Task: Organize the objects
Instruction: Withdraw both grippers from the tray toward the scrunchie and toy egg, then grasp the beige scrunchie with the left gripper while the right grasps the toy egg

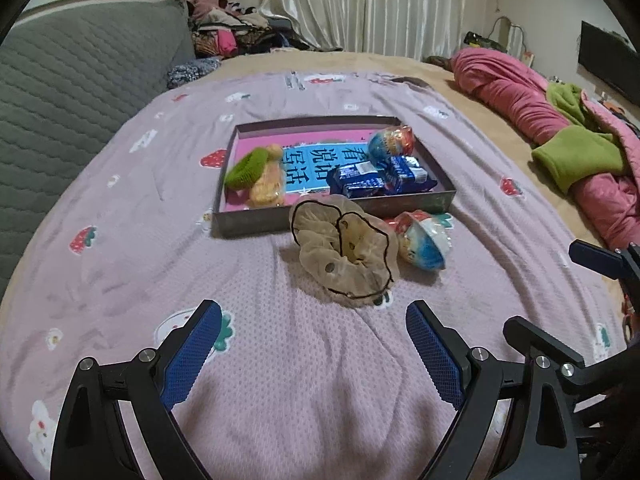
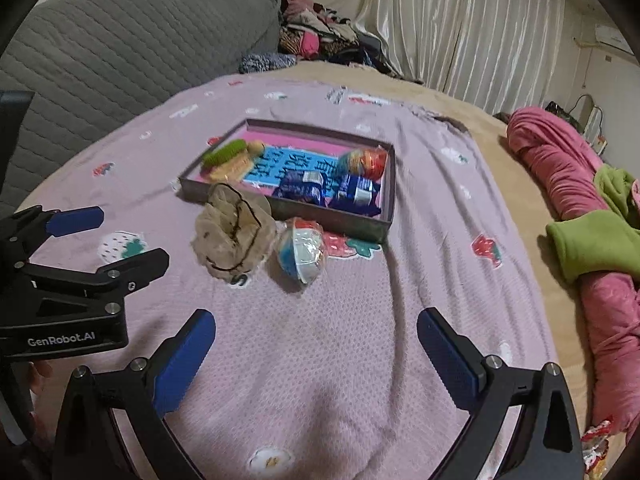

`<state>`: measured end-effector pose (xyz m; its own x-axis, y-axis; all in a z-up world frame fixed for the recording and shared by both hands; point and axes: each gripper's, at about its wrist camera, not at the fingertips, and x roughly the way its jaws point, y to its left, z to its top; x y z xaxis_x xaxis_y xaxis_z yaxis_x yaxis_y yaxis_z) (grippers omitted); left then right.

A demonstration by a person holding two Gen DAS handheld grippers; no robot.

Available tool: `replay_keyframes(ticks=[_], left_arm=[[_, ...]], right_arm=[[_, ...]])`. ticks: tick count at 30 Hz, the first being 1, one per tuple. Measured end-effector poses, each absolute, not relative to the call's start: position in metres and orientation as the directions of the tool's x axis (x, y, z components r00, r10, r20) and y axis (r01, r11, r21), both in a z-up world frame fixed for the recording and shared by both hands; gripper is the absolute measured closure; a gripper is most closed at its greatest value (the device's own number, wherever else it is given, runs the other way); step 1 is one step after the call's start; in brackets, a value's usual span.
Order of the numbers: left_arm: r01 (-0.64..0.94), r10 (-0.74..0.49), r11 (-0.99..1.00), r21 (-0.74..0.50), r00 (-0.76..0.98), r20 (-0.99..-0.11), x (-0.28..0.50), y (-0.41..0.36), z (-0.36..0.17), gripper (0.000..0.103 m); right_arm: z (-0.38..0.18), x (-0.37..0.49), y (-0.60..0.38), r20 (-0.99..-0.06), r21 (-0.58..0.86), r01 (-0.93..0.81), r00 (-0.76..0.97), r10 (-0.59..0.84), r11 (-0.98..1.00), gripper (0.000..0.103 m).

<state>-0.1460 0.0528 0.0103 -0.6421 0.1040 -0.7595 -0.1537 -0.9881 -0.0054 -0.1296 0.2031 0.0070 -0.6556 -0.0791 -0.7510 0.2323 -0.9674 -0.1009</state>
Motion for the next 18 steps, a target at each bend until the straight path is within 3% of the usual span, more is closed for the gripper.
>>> replay_keyframes(ticks=[18], left_arm=[[-0.128, 0.113, -0.991, -0.047, -0.579, -0.808, -0.247, 0.064, -0.041, 0.009]], right_arm=[[-0.057, -0.209, 0.196, -0.797, -0.122, 0.239, -0.602, -0.048, -0.963, 0.001]])
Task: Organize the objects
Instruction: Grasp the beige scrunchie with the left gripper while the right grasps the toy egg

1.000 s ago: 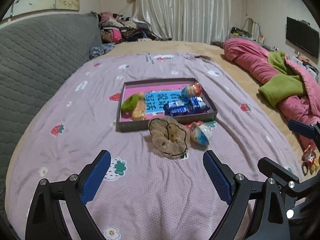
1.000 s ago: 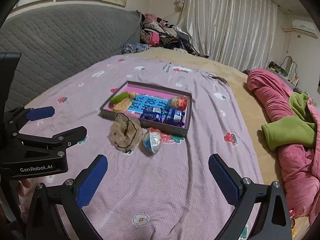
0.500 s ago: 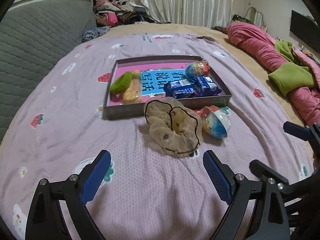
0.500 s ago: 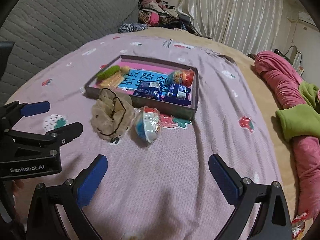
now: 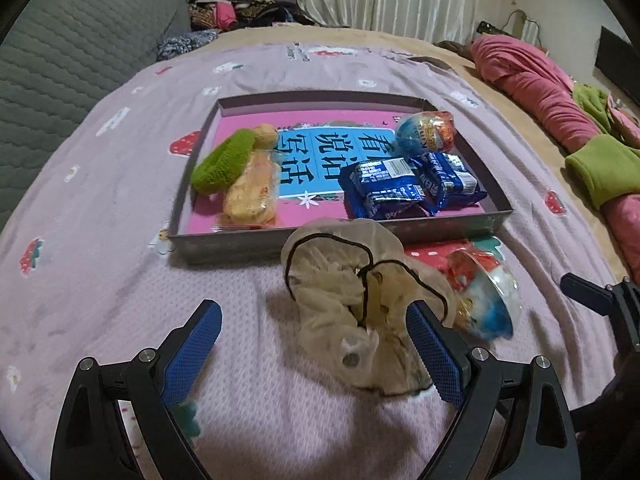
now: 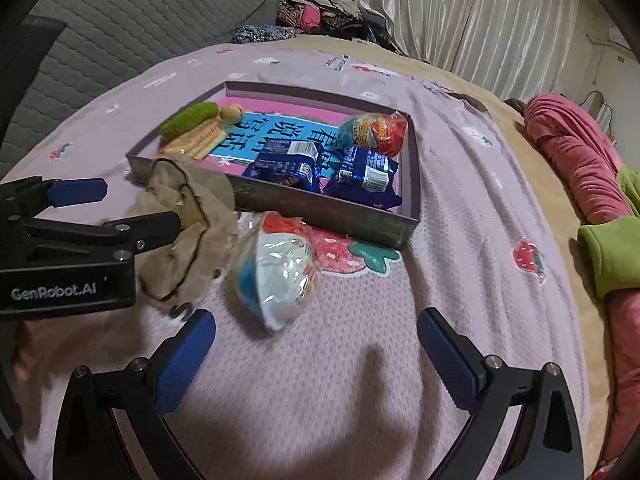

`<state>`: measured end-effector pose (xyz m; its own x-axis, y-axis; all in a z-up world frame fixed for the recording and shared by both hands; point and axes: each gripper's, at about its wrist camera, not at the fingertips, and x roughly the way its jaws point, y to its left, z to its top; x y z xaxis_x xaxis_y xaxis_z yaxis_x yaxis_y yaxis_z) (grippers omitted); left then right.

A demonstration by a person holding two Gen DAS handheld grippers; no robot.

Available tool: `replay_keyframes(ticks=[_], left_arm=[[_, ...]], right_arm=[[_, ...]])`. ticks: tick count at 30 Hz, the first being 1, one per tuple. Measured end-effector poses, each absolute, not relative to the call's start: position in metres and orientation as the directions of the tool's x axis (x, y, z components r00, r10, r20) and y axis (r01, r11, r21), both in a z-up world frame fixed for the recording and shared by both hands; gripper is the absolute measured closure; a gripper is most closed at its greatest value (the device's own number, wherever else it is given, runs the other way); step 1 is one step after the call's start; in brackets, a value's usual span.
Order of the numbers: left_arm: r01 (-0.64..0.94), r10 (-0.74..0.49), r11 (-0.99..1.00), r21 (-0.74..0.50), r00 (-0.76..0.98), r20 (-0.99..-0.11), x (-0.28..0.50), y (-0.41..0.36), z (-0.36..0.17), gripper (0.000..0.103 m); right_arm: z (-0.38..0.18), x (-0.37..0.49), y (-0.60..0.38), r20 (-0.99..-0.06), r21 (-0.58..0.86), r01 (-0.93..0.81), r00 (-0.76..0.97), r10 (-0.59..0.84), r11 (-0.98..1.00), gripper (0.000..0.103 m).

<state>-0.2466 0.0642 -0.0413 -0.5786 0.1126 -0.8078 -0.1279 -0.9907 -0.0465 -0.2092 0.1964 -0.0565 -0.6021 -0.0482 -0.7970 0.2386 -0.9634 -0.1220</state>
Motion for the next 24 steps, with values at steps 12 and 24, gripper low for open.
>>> replay_keyframes(ticks=[12, 24], left_arm=[[-0.145, 0.142, -0.987, -0.074, -0.55, -0.823, -0.269, 0.077, -0.062, 0.015], [-0.184, 0.223, -0.972, -0.148, -0.503, -0.835, -0.273, 0.081, -0.072, 0.092]], right_arm=[[-0.078, -0.237, 0.181, -0.793, -0.128, 0.271, -0.605, -0.066, -0.954, 0.013], [-0.076, -0.237, 0.185, -0.792, -0.005, 0.299, -0.584, -0.179, -0.954, 0.052]])
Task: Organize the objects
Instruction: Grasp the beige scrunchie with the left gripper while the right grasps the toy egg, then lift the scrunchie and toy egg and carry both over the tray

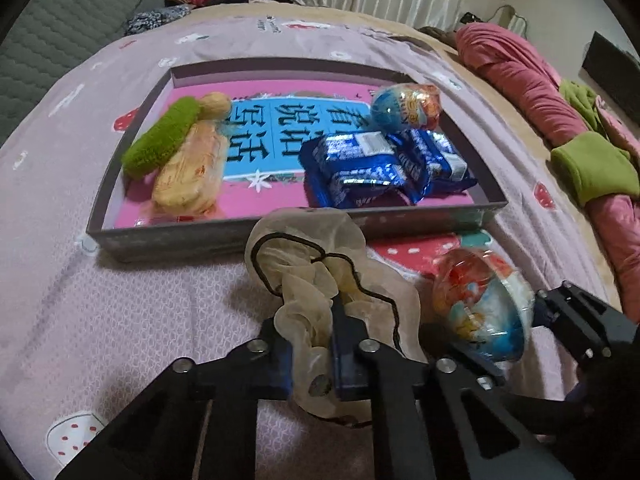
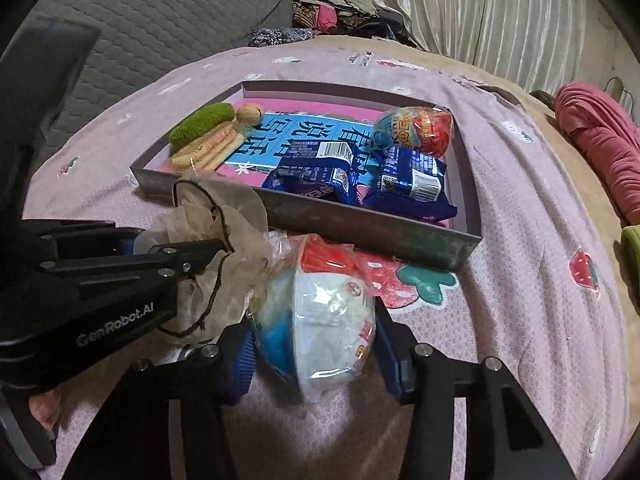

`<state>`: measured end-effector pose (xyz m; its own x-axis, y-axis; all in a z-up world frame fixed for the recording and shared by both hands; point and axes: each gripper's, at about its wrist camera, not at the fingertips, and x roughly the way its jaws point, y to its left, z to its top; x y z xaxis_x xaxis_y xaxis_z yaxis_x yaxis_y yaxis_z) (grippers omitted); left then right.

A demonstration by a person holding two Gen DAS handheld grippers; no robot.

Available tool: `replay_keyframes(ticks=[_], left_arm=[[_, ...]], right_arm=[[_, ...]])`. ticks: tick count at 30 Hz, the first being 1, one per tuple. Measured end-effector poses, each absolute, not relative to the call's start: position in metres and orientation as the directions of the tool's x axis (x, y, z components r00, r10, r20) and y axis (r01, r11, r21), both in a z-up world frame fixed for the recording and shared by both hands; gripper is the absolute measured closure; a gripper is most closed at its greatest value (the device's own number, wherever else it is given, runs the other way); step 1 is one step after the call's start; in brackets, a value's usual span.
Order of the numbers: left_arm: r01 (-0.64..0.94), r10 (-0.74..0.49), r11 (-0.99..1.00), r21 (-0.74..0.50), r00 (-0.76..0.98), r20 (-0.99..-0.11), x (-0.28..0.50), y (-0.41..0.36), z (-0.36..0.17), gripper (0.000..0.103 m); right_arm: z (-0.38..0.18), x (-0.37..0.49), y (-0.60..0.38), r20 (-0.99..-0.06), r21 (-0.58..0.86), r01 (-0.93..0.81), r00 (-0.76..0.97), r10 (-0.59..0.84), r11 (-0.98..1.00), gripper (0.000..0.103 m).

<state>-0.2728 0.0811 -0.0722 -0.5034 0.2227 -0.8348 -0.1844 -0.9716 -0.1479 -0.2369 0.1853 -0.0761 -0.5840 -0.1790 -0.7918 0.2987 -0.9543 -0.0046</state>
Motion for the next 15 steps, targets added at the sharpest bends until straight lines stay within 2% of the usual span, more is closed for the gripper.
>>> replay_keyframes(ticks=[15], left_arm=[[-0.146, 0.156, -0.986, -0.083, -0.624, -0.765, -0.226, 0.059, -0.004, 0.092]], right_arm=[[-0.015, -0.201, 0.194, -0.724, 0.033, 0.287, -0.653, -0.221, -0.957, 0.052]])
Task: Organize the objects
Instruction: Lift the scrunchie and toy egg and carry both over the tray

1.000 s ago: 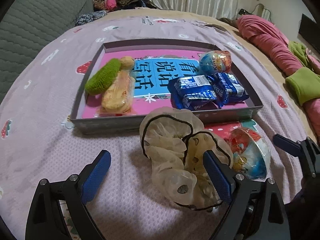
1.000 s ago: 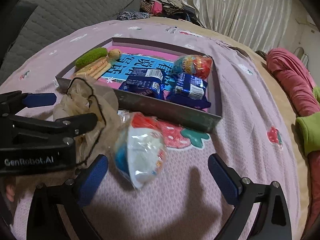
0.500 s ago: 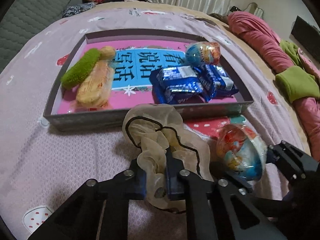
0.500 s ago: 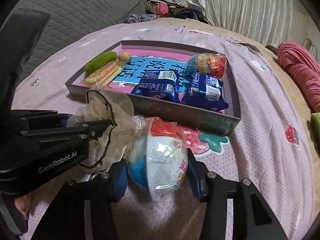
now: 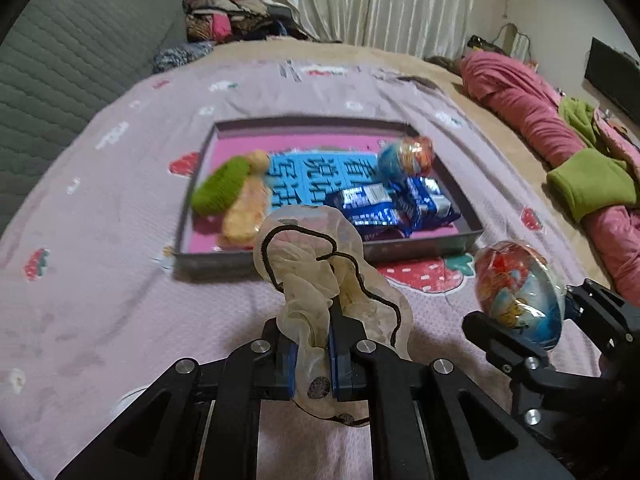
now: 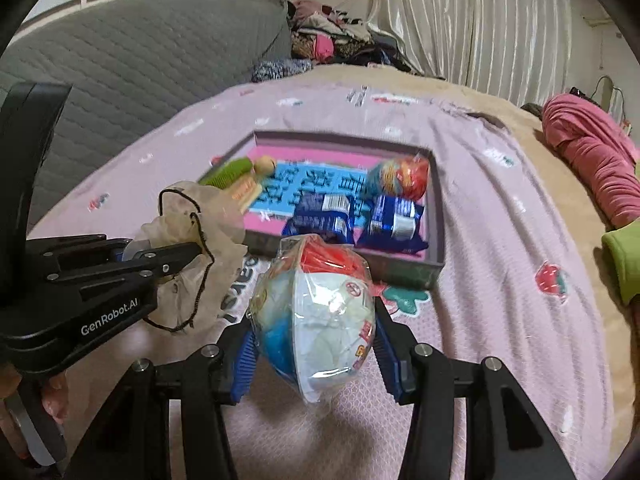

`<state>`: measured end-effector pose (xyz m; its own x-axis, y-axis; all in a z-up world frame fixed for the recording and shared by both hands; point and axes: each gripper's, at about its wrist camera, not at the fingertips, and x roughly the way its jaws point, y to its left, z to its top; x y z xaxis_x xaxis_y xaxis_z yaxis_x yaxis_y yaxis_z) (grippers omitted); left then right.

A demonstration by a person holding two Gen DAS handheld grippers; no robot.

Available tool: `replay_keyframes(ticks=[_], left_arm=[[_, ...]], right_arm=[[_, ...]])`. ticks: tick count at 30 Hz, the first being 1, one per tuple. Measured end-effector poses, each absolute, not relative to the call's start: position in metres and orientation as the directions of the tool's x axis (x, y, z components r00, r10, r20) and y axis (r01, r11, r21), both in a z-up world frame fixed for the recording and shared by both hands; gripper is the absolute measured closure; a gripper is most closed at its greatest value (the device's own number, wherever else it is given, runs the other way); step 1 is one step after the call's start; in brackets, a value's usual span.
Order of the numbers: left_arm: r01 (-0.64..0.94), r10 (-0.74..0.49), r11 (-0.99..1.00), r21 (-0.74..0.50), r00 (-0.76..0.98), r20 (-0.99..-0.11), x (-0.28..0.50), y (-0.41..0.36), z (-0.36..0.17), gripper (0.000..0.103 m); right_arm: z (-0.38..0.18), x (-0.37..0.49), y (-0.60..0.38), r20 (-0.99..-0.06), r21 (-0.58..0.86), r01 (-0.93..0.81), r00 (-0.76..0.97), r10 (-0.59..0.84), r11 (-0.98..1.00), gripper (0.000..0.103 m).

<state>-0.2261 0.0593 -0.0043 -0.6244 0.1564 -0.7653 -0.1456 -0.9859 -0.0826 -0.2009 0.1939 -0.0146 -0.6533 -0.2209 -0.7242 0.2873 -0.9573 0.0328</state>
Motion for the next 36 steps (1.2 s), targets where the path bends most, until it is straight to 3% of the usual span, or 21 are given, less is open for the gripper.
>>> replay_keyframes(ticks=[23, 36], left_arm=[[-0.126, 0.102, -0.992, -0.003, -0.786, -0.61, -0.145, 0.035, 0.135, 0.092], [-0.111, 0.091, -0.994, 0.0, -0.81, -0.579, -0.142, 0.019, 0.166, 0.092]], right_arm=[[0.127, -0.145, 0.183, -0.542, 0.001, 0.297, -0.802, -0.25, -0.955, 0.052], [0.161, -0.145, 0.177, -0.504, -0.002, 0.309, -0.821, -0.266, -0.951, 0.052]])
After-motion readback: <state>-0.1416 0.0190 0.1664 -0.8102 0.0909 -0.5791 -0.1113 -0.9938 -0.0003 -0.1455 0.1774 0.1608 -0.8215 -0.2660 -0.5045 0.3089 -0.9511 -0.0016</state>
